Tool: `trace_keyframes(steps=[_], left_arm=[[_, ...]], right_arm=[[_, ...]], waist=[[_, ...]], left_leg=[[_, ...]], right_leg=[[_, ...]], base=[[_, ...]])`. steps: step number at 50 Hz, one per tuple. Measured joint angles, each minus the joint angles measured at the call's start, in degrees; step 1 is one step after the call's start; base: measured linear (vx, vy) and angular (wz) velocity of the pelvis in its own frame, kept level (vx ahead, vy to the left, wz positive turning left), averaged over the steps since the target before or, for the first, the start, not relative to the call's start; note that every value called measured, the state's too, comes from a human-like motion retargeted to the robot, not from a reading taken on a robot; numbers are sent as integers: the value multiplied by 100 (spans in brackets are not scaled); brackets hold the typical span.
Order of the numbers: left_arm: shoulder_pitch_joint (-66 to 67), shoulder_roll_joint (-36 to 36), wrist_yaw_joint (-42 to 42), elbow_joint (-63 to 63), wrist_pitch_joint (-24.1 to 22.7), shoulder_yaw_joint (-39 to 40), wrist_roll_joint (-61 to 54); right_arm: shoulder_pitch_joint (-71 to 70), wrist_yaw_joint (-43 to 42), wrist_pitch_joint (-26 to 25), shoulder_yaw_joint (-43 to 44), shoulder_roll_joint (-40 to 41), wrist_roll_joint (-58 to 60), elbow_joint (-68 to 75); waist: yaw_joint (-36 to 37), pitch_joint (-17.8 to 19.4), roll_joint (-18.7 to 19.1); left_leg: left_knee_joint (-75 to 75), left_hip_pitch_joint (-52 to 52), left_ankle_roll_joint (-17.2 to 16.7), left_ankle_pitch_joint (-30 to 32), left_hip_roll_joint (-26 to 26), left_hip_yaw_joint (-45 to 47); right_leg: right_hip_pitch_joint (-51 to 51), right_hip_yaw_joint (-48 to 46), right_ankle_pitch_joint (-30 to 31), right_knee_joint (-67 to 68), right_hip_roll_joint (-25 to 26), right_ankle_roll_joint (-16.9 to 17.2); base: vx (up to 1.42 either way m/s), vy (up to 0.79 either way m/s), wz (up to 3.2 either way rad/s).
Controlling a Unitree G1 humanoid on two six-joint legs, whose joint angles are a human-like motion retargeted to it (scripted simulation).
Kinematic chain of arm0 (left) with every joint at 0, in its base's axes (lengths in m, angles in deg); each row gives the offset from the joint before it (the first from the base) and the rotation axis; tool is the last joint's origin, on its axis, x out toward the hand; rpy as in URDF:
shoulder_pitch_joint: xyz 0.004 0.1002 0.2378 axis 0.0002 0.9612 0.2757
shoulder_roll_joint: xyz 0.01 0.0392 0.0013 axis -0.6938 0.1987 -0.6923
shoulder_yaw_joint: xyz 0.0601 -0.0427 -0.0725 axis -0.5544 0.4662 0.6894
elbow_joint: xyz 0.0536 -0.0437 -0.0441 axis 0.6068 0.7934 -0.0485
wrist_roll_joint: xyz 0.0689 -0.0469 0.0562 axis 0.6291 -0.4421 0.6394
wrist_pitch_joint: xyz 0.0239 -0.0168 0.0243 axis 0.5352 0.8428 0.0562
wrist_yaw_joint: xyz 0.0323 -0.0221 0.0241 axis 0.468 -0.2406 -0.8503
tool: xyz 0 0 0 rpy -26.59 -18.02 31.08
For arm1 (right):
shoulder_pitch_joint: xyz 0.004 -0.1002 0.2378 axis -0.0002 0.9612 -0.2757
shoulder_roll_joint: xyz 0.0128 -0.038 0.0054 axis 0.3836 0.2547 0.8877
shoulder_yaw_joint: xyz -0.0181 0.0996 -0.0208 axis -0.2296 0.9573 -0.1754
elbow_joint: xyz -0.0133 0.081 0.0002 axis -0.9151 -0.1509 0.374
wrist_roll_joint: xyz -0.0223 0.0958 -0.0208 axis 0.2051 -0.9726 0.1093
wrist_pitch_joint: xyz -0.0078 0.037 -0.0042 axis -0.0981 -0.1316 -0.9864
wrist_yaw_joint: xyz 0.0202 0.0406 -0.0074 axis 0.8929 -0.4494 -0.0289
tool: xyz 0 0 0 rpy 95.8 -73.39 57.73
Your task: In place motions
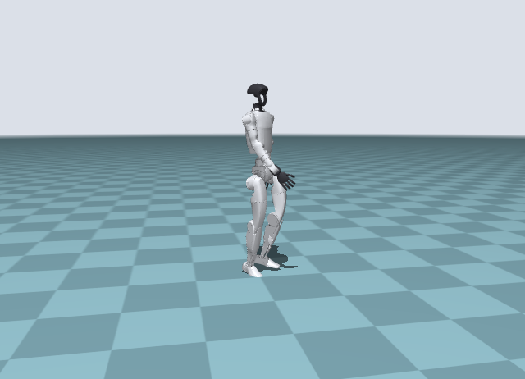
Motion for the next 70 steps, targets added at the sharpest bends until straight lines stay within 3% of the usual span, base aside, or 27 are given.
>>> trace_keyframes(steps=[2,5,8,10,13,18,24,31,36,43,45,47,50,52,55,57,60,63,66,70], left_arm=[[-309,-33,-10,15,39,-61,-85],[-944,-40,42,9,59,-171,-147],[-1747,-147,82,-47,34,-797,-66],[-2235,-200,37,-114,64,-1252,130],[-2784,-137,108,-374,100,-1562,263],[-3610,222,228,-1382,-209,-1126,-211],[-4053,477,156,-2884,-638,-1042,-1021],[-4222,498,262,-3039,-711,-1001,-1575],[-3806,488,250,-2682,-680,-1191,-1178],[-2825,873,462,-1511,-454,-1286,-852],[-2461,950,379,-1135,-401,-1204,-768],[-2095,930,256,-706,-359,-1027,-730],[-1536,832,0,-113,-233,-567,-708],[-1111,819,-184,65,-173,-208,-926],[-551,850,-212,79,-176,359,-1337],[-265,814,-141,4,-205,553,-1420],[89,720,-44,2,-111,608,-1178],[230,618,-104,222,-54,535,-900],[421,573,-69,266,-57,597,-771],[665,608,-116,335,-3,793,-681]], right_arm=[[213,38,-54,147,-162,339,129],[504,92,-182,468,-398,780,319],[805,-12,-245,969,-611,936,551],[1038,-207,-388,1201,-757,951,796],[1443,-453,-790,1502,-949,1039,1308],[1963,-318,-976,1792,-1329,1109,1877],[2598,-408,-1064,2292,-1688,966,2297],[2703,-443,-1056,2815,-1784,146,2377],[2602,-144,-999,2724,-1622,90,2047],[2219,-2,-892,1986,-1389,484,1864],[2005,17,-897,1772,-1310,562,1850],[1731,18,-891,1491,-1187,570,1788],[1197,72,-916,874,-926,471,1631],[769,146,-1059,395,-742,574,1372],[145,243,-1426,-215,-459,1103,566],[-216,233,-1356,-431,-396,1367,-182],[-801,239,-1161,-470,-487,1463,-1060],[-1235,-57,-1071,74,-476,1457,-1711],[-1594,-222,-848,174,-504,1100,-2253],[-1721,-307,-669,163,-570,1231,-2650]], waist=[[-247,-106,116],[-587,-150,225],[-741,101,349],[-744,189,394],[-909,221,416],[-1655,544,499],[-2383,629,481],[-2356,661,356],[-1888,484,389],[-1146,-58,551],[-967,-292,463],[-811,-434,330],[-532,-455,242],[-316,-364,161],[-234,-72,-102],[-100,150,-176],[114,438,-220],[851,763,-235],[1506,1132,-309],[2065,1368,-516]], left_leg=[[-603,296,223,-338,-24,-36],[-766,105,268,-338,-34,-547],[-674,1,313,-360,117,-747],[-624,-71,282,-354,213,-730],[-739,-121,253,-202,281,-671],[-1060,-123,370,51,315,-758],[-1309,-6,421,119,520,-89],[-1321,181,357,56,516,68],[-1464,390,239,6,505,269],[-1672,527,83,-91,435,338],[-1702,491,74,-145,280,432],[-1644,476,107,-264,111,506],[-1312,422,98,-394,90,618],[-780,253,68,-164,207,893],[1015,-639,-72,871,577,959],[2521,-1606,340,1497,800,666],[4658,-3027,696,893,1208,456],[6190,-4329,991,404,1819,663],[6977,-5349,949,187,2058,805],[6762,-5751,634,222,1803,1233]], right_leg=[[-47,-226,-175,265,81,-17],[-516,-422,-65,1161,-12,-45],[-1191,-481,821,2551,-140,-293],[-1756,-426,1030,3575,-230,-568],[-2753,-501,601,5233,-539,-765],[-4593,-414,223,7476,-976,-818],[-6087,-577,115,8576,-1367,-946],[-5465,-493,245,7727,-1190,-892],[-3838,-490,613,6184,-727,-636],[-1351,-185,1307,2619,190,-106],[-748,-164,746,1430,262,210],[-345,-261,141,598,300,99],[-197,-53,-75,108,265,-20],[-252,248,-3,104,186,26],[-338,461,103,44,-126,102],[-326,464,161,-52,-206,132],[-307,285,246,-19,-256,70],[-355,407,274,102,-214,-153],[-331,737,295,210,-272,-340],[-394,1098,240,461,-558,-509]], base=[[34,14,86],[13,8,91],[-3,4,82],[7,5,29],[8,7,30],[-11,9,63],[4,6,47],[1,-2,-33],[5,-4,-72],[7,-4,-48],[-1,-13,-55],[-5,-10,-67],[-12,-14,-97],[-25,-17,-113],[-47,-21,-49],[-44,-27,10],[-21,-18,32],[-17,-11,-50],[-8,-8,-110],[8,6,-79]])
